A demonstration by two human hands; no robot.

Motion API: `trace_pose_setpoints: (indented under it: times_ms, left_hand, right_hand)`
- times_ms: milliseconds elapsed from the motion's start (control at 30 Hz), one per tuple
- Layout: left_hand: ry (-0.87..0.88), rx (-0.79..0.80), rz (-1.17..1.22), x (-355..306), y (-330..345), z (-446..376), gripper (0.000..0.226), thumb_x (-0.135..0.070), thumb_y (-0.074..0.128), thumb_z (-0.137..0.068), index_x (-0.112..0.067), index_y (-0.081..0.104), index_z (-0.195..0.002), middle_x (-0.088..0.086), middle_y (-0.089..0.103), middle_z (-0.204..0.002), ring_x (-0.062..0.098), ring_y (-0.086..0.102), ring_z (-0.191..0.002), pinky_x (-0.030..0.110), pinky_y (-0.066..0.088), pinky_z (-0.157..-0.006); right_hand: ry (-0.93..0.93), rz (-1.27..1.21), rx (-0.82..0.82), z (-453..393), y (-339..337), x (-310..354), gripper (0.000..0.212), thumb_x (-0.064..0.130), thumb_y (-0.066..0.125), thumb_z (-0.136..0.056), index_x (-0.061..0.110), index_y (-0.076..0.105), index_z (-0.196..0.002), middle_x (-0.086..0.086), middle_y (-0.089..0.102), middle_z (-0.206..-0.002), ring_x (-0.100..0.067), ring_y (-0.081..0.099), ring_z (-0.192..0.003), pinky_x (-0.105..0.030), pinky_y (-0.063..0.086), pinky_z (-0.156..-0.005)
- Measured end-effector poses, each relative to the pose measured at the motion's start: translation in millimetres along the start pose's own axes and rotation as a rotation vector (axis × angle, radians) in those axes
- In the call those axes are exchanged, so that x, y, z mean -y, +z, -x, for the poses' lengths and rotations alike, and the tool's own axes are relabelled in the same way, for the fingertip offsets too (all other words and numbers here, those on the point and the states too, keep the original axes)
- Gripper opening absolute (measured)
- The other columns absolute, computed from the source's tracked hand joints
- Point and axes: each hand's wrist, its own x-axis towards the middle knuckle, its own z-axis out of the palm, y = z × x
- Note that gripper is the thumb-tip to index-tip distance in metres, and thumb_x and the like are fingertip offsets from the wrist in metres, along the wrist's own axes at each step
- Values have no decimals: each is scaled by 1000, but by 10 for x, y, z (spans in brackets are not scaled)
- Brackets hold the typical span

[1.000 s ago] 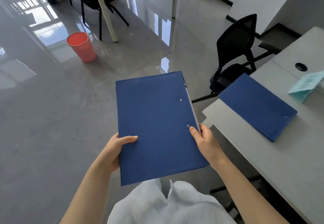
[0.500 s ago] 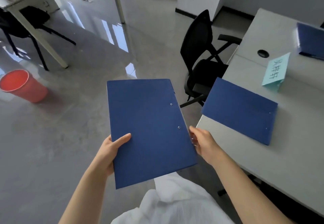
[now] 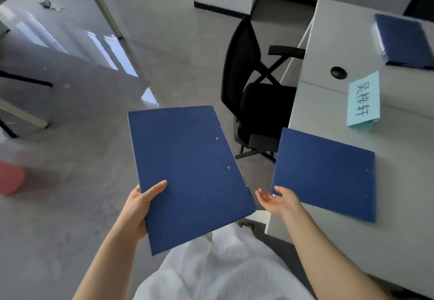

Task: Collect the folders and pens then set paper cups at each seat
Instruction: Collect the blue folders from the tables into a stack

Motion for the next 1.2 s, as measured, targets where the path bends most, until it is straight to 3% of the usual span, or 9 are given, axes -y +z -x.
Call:
trace_pose_setpoints:
  times_ms: [167, 300, 500, 600, 800, 867, 1033, 1133, 1200]
  left_hand:
    - [-51, 35, -68, -241, -4, -323, 28, -22, 67, -87, -14, 64, -114, 9, 75, -105, 32, 73, -88, 43, 58, -71]
    - [-65, 101, -176, -585, -55, -592, 24, -19, 66, -89, -13, 65, -112, 10, 75, -104, 30, 74, -84, 42, 58, -71]
    - [-50, 143, -281, -1068, -163, -901, 30, -18, 67, -87, -12, 64, -117, 12, 74, -105, 31, 72, -86, 42, 57, -72]
    - [-46, 181, -303, -1189, -134, -991, 26, -18, 66, -88, -13, 65, -113, 9, 76, -101, 29, 73, -82, 40, 59, -68]
    - [-47, 219, -298, -1208, -96, -998, 22, -19, 65, -89, -13, 65, -110, 10, 76, -101, 28, 73, -80, 39, 59, -65]
    - [-45, 235, -308, -1225, -86, -998, 22, -19, 64, -90, -13, 64, -110, 9, 76, -97, 28, 73, -79, 38, 59, -64]
    - [-45, 273, -322, -1291, -76, -1022, 26, -18, 64, -89, -11, 64, -114, 13, 75, -103, 33, 71, -87, 43, 57, -73]
    - [-36, 296, -335, -1347, -89, -1032, 24, -18, 64, -89, -12, 64, -112, 13, 75, -103, 32, 71, -86, 43, 58, -72]
    - [-22, 306, -342, -1392, -111, -1042, 21, -18, 64, -89, -13, 64, -110, 11, 75, -100, 30, 73, -82, 41, 59, -68]
  right_hand:
    - [-16, -439, 27, -136, 9, 23, 45, 22, 47, -98, 7, 37, -139, -19, 43, -140, -35, 44, -129, -43, 42, -106]
    - [-123, -611, 22, -186, 67, -28, 34, 23, 52, -94, 11, 50, -126, -15, 56, -115, -34, 56, -97, -41, 51, -86]
    - [-329, -559, -20, -219, 92, 45, 46, 36, 53, -95, 9, 48, -132, -10, 61, -102, -25, 64, -86, -36, 60, -62]
    - [-444, -485, -29, -194, 66, 50, 40, 23, 40, -102, 2, 42, -136, -16, 60, -98, -29, 63, -86, -36, 59, -77]
    - [-625, -450, -48, 120, 128, -54, 34, 13, 36, -102, 0, 44, -133, -19, 63, -96, -31, 69, -82, -38, 61, -69]
    - [-674, -473, -9, 233, 149, -133, 35, 15, 40, -101, 5, 46, -135, -17, 66, -100, -29, 73, -76, -33, 60, -58]
    - [-666, -554, 189, 541, 184, -396, 33, 16, 44, -100, 10, 53, -131, -11, 73, -94, -16, 74, -72, -24, 58, -56]
    - [-614, -553, 347, 707, 259, -585, 26, 14, 42, -100, 13, 54, -122, -11, 74, -85, -6, 55, -47, -14, 48, -47]
    - [-586, -472, 445, 817, 338, -692, 20, 14, 39, -100, 12, 58, -108, -9, 72, -82, -4, 47, -43, -12, 43, -45]
